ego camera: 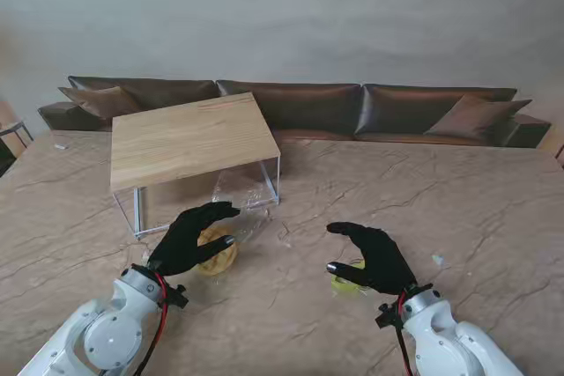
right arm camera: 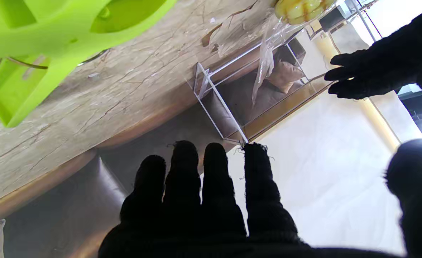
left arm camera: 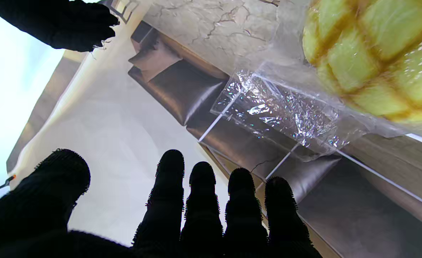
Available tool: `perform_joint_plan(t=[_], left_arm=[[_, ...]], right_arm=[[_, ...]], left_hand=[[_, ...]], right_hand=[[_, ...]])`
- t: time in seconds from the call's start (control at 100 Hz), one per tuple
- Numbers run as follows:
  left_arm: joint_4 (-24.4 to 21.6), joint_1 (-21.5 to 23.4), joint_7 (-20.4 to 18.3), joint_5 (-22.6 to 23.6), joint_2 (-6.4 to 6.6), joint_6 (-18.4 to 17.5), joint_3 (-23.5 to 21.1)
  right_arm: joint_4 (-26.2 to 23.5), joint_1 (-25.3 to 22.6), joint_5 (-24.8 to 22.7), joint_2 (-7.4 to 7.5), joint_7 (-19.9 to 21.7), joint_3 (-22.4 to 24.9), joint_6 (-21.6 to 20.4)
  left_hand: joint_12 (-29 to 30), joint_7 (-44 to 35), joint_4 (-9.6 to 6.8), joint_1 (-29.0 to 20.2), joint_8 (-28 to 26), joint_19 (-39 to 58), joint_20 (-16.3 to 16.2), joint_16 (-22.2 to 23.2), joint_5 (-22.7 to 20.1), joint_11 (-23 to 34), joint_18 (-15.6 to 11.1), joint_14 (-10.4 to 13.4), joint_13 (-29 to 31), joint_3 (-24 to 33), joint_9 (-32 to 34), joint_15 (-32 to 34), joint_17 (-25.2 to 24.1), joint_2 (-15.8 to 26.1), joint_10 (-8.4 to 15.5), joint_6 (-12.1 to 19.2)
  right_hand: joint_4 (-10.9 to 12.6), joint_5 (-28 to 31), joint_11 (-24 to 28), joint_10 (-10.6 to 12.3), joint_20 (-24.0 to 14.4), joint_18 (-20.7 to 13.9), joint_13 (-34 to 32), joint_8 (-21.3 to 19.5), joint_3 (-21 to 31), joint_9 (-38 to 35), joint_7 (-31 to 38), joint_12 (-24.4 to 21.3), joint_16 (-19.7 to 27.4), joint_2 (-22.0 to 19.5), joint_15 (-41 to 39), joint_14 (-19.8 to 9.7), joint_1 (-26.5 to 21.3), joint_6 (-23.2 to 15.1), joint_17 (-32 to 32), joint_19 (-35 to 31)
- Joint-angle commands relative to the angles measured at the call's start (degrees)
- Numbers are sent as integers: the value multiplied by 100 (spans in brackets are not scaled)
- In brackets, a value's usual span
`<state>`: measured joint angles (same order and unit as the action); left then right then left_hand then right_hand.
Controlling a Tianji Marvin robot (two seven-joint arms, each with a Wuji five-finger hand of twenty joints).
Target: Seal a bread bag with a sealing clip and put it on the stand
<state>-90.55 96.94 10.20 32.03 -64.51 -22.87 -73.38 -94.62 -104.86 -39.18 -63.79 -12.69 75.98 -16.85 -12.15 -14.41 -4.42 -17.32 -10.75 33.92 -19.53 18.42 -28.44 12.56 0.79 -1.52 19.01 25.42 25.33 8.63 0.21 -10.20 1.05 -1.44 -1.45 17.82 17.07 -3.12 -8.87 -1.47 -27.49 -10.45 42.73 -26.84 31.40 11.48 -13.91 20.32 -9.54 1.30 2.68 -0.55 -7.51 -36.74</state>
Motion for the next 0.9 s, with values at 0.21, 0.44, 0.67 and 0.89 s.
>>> perform_joint_plan(t=[0.21, 0.44, 0.67, 0.89], left_arm=[[-108, 72, -128, -37, -4, 117, -36], [-242, 177, -663, 263, 136, 241, -453], [10, -29, -1210, 820, 301, 437, -670], [470, -424, -1626, 775, 379, 681, -265]], right_arm=[[-70, -16, -135, -20, 50, 42, -17], [-140, -31, -281, -7, 23, 42, 8], [-142, 10, -401, 11, 19, -18, -1], [-155, -21, -395, -5, -81, -81, 13]], left_hand=[[101, -79, -149, 82, -95, 93, 110, -85, -58, -143, 152, 0, 19, -69, -241, -83, -79, 131, 24, 242], [119, -79, -75, -277, -108, -25, 52, -7, 223, -185, 899, -159, -95, 957, -490, -117, -108, -661, 115, 550], [131, 274, 718, -935, 101, -111, -140, 8, 797, -183, 1721, -350, -386, 2006, -1022, -158, 123, -1953, 240, 1132], [96, 244, 550, -1502, 112, 577, -262, 85, 898, -99, 1798, -413, -368, 3063, -1236, -31, 528, -1878, 227, 1160]], right_hand=[[74, -74, -134, 38, 88, 12, 23, 61, -74, -66, 101, -52, -27, -132, 15, -124, -99, -187, 42, -116], [66, -85, -35, 59, 37, 159, -19, 35, -107, -73, 127, -2, -58, -98, 15, -120, -243, -246, -26, -166], [67, -80, 50, 78, -45, 272, -89, 11, -71, -114, 138, 36, -88, -94, 8, -126, -308, -271, -107, -224], [41, -10, 139, 96, -128, 346, -177, -20, 26, -200, 168, 74, -125, -95, -9, -104, -370, -305, -179, -271]])
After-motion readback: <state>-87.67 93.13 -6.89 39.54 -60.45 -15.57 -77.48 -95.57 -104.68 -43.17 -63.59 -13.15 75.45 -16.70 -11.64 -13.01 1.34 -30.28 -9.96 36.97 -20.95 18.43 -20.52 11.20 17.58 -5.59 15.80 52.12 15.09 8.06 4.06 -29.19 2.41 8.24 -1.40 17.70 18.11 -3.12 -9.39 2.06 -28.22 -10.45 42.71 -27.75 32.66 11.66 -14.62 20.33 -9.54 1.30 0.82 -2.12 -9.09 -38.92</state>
